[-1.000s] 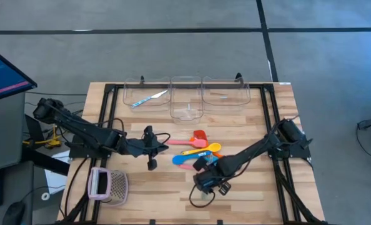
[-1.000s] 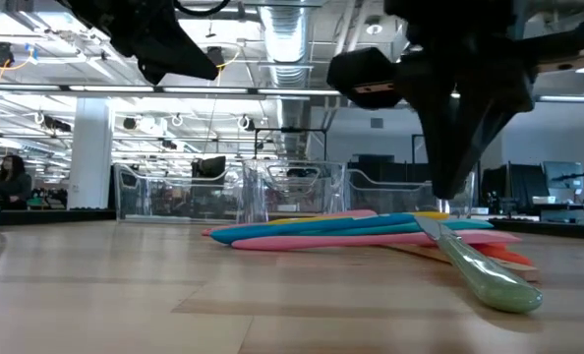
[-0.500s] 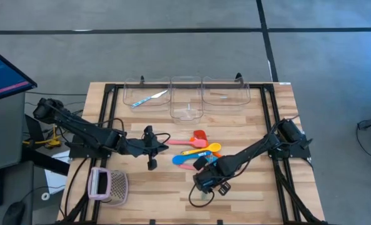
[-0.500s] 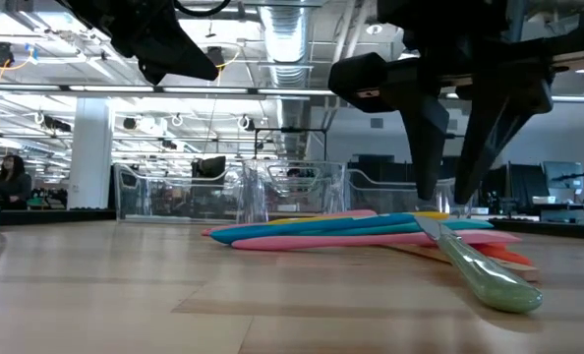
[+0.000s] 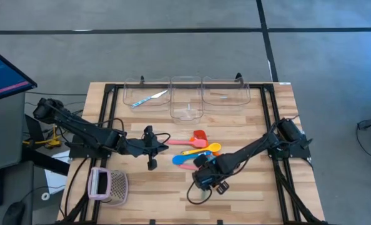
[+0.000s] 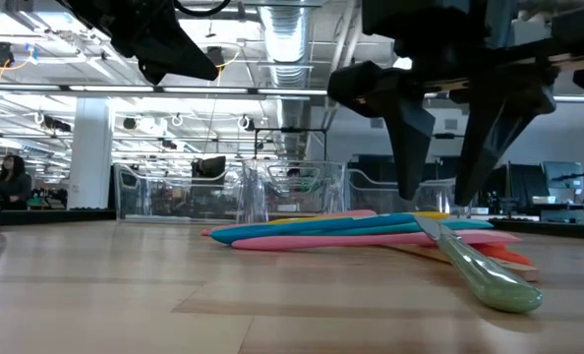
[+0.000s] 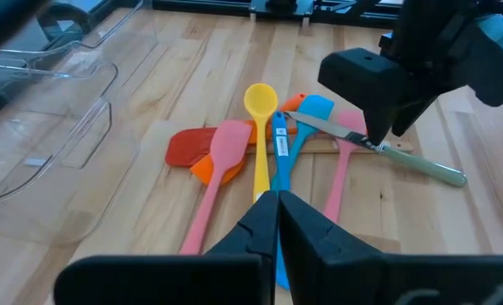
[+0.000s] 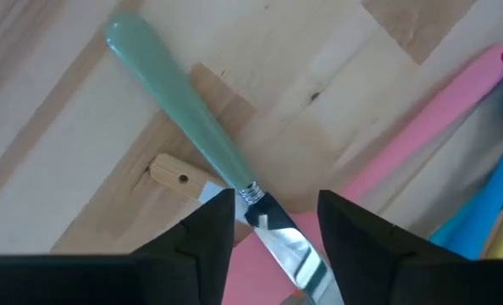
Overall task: Pick & Place Kitchen Items
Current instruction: Put the green table knife into the left transparent bin
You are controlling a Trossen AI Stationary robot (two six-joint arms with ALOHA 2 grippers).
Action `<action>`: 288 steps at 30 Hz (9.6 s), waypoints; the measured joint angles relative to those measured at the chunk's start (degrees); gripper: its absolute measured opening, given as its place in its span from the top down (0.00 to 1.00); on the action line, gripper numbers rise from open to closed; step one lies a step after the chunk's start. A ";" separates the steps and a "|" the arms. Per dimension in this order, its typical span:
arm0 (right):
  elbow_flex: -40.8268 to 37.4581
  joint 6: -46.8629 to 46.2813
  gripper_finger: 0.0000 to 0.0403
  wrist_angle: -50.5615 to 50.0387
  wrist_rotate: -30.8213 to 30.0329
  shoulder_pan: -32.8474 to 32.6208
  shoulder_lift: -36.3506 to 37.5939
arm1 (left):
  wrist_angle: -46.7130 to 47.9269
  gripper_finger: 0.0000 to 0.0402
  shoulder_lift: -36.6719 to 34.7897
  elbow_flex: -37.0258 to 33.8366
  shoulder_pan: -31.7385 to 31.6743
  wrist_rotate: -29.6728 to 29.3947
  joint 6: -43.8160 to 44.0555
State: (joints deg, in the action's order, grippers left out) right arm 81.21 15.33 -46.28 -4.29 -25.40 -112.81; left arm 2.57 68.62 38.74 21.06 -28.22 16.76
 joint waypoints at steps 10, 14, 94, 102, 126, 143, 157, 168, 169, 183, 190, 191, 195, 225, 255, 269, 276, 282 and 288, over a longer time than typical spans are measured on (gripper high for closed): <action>0.00 0.75 0.59 -0.75 0.02 0.45 0.00 | 0.00 1.00 0.00 0.00 -0.02 -0.01 -0.01; -0.02 1.58 0.59 -1.51 0.02 0.43 0.00 | -0.02 1.00 0.02 0.00 -0.02 0.00 -0.03; -7.53 2.77 0.59 8.33 4.66 1.11 0.00 | -0.79 1.00 0.04 -4.24 0.24 0.00 2.99; -8.20 1.17 0.64 9.43 4.46 1.09 0.26 | -0.96 1.00 0.04 -4.24 0.24 -0.01 3.01; -6.74 -1.07 0.96 9.02 4.54 1.43 0.98 | -1.17 1.00 0.02 -4.23 0.24 -0.01 2.72; 0.49 -0.30 0.97 1.33 2.20 3.11 1.09 | -5.77 1.00 -0.02 -7.60 -0.18 -3.32 -9.38; 4.02 1.19 0.97 3.36 -5.28 7.70 9.91 | -33.47 1.00 -0.02 -21.07 -0.73 7.27 -9.57; 4.02 2.21 0.97 12.83 -5.46 10.31 13.38 | -51.91 0.98 0.07 -21.03 -1.18 8.18 -19.35; 4.02 2.21 0.97 12.96 -5.69 10.52 13.38 | -52.63 0.97 0.07 -21.01 -1.22 8.77 -19.75; 4.02 -1.68 0.97 21.37 -6.30 11.77 13.38 | -54.51 0.73 0.11 -21.03 -1.22 14.16 -31.38; 4.02 -1.90 0.97 23.43 -6.32 12.09 13.38 | -59.15 0.72 0.11 -21.00 -1.59 14.16 -34.49; 4.02 -1.90 0.97 23.78 -6.32 12.14 13.38 | -59.36 0.72 0.11 -21.00 -1.71 14.16 -34.50; 4.02 -1.87 0.97 24.70 -6.30 12.47 13.38 | -59.45 0.71 0.11 -20.71 -1.90 14.16 -34.45; 3.97 -1.33 0.97 24.66 -6.16 13.02 13.31 | -62.11 0.76 10.02 -11.56 -1.81 14.13 -33.25; 4.07 -1.62 0.73 22.53 -6.49 12.01 13.49 | -61.48 0.99 9.86 -11.69 -1.79 10.35 -33.05; 6.80 -13.55 0.73 -2.51 -6.33 11.70 24.22 | -60.80 0.99 8.26 -11.63 -1.86 3.53 -35.89; 5.78 -11.32 0.97 -8.32 -6.27 9.45 24.70 | -43.52 0.99 -0.66 -6.95 -3.88 -2.26 -38.04; -1.45 -11.32 1.00 -2.59 -6.31 8.82 25.44 | -19.09 0.99 -6.42 0.74 -9.26 -4.36 -32.99; -12.88 -11.32 1.00 8.57 -7.65 9.60 30.61 | -4.00 0.99 -8.44 6.50 -17.27 -4.20 -30.19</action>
State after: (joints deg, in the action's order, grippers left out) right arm 68.32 4.01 -37.72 -11.94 -15.80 -82.20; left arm -1.43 60.18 45.24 3.79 -32.42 -13.43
